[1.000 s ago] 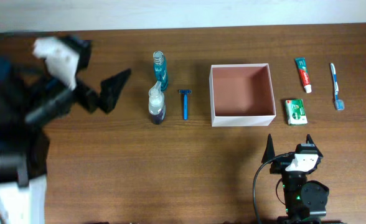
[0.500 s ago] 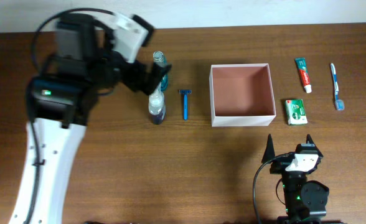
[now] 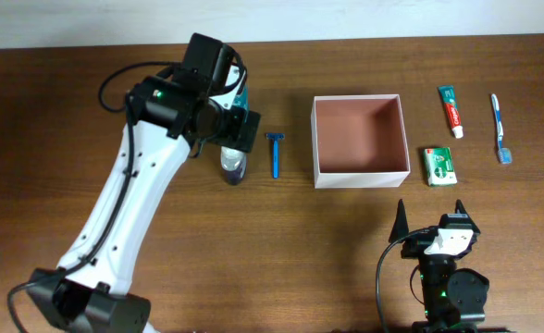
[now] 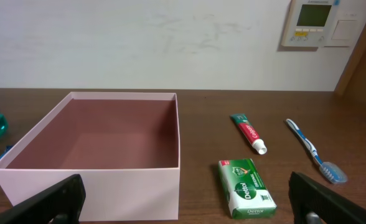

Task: Pack container
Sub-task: 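Move the left gripper over the clear soap pump bottle, then lower the left gripper and close it around the soap bottle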

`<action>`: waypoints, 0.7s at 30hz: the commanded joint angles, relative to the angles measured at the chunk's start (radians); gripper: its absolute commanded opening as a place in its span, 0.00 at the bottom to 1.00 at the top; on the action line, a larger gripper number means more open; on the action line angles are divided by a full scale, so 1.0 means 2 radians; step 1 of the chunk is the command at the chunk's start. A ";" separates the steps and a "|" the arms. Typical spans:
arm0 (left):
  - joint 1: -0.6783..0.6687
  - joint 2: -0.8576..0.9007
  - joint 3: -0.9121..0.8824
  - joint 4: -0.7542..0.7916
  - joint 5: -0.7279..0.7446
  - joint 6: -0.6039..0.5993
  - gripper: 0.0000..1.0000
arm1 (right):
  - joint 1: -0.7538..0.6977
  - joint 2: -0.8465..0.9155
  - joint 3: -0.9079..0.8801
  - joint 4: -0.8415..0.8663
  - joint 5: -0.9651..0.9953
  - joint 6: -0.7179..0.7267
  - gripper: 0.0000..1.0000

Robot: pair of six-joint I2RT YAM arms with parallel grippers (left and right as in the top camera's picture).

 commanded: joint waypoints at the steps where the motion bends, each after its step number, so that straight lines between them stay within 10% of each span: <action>1: 0.001 -0.005 0.006 0.011 -0.011 -0.019 0.99 | 0.004 -0.003 -0.002 -0.003 0.010 0.000 0.99; 21: 0.001 0.124 0.006 -0.002 0.004 -0.040 0.99 | 0.004 -0.003 -0.002 -0.003 0.010 0.000 0.99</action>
